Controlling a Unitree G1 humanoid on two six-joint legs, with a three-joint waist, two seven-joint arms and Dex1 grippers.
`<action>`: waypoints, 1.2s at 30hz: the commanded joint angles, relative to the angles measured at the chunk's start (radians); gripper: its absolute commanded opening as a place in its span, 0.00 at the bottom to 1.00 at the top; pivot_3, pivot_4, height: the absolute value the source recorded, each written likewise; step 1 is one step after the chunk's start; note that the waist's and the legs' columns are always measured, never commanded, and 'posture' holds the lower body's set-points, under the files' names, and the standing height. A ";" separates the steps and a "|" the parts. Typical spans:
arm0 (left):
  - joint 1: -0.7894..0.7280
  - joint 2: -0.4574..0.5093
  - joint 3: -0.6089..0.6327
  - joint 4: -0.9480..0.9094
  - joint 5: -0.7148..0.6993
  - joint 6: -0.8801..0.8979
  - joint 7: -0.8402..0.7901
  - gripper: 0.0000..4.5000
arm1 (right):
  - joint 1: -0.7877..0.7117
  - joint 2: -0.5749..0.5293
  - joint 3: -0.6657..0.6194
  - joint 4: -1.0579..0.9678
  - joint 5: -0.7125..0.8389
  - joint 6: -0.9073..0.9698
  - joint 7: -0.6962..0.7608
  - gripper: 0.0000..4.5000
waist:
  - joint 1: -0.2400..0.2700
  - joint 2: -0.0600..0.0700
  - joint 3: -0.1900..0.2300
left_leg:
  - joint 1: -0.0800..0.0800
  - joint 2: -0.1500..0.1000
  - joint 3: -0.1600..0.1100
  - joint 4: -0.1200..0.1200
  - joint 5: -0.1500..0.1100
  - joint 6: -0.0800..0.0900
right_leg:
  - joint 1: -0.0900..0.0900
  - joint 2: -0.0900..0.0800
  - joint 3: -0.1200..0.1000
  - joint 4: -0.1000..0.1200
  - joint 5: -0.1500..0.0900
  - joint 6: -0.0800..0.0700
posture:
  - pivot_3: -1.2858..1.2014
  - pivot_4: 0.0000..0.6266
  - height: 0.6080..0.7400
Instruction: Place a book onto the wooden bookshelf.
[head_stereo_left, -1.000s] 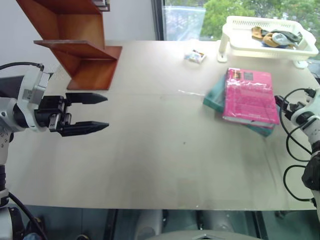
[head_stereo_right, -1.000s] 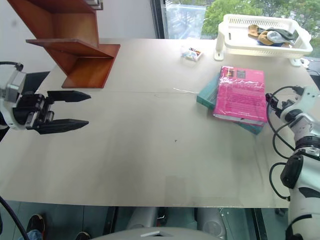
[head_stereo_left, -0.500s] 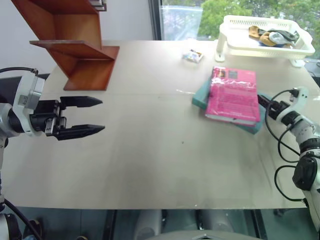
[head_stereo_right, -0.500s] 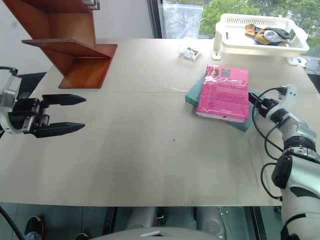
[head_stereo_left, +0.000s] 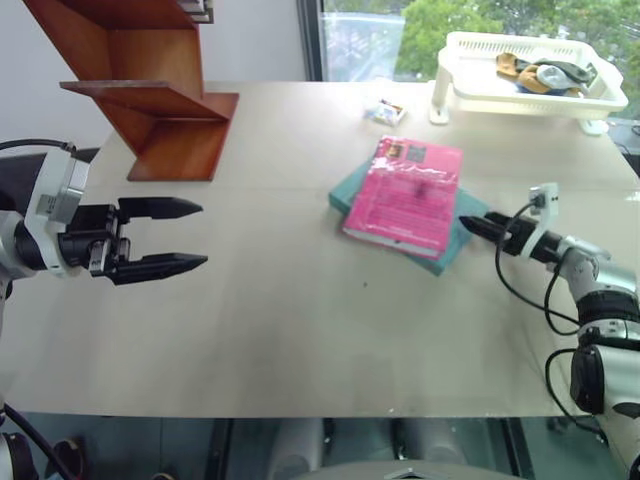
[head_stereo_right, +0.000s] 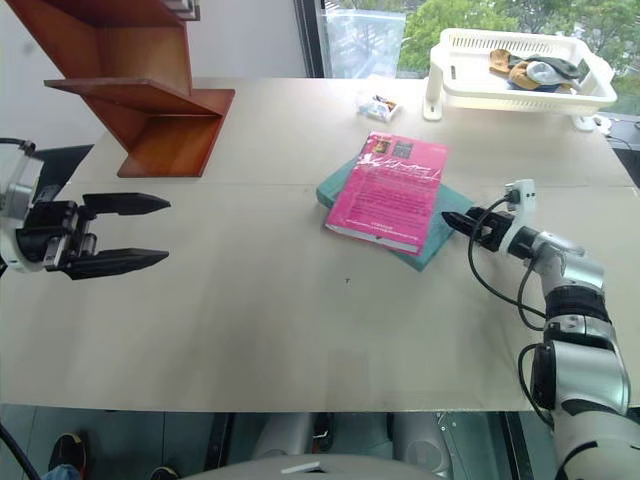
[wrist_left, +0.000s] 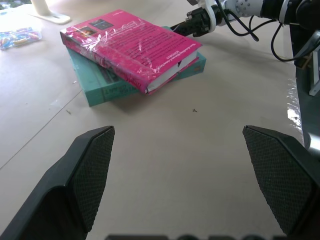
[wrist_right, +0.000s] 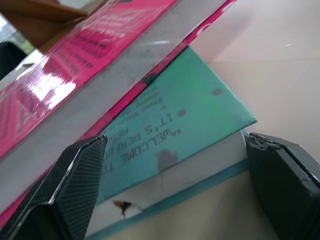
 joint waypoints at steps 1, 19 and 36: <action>-0.004 0.028 0.040 -0.018 0.003 -0.010 0.004 0.99 | 0.060 0.015 0.046 -0.124 0.019 0.049 0.047 1.00 | 0.000 0.000 0.000 | 0.000 0.000 0.000 0.000 0.000 0.000 | 0.000 0.000 0.000 0.000 0.000 0.000 | 0.52 0.24 1.00; -0.013 0.019 0.019 -0.015 0.015 -0.015 0.024 0.99 | 0.127 -0.017 0.006 -0.279 0.036 -0.037 -0.058 1.00 | 0.003 -0.002 0.001 | 0.000 0.000 -0.001 0.001 0.000 0.000 | 0.000 -0.001 -0.001 0.001 0.000 0.000 | 0.52 0.24 1.00; 0.011 0.017 0.040 -0.037 0.018 -0.010 0.047 0.99 | 0.034 0.106 0.200 -0.136 -0.061 -0.185 0.086 1.00 | 0.002 -0.003 0.001 | 0.000 0.000 -0.001 0.001 0.000 0.000 | 0.000 0.000 -0.001 0.001 0.000 0.000 | 0.52 0.24 1.00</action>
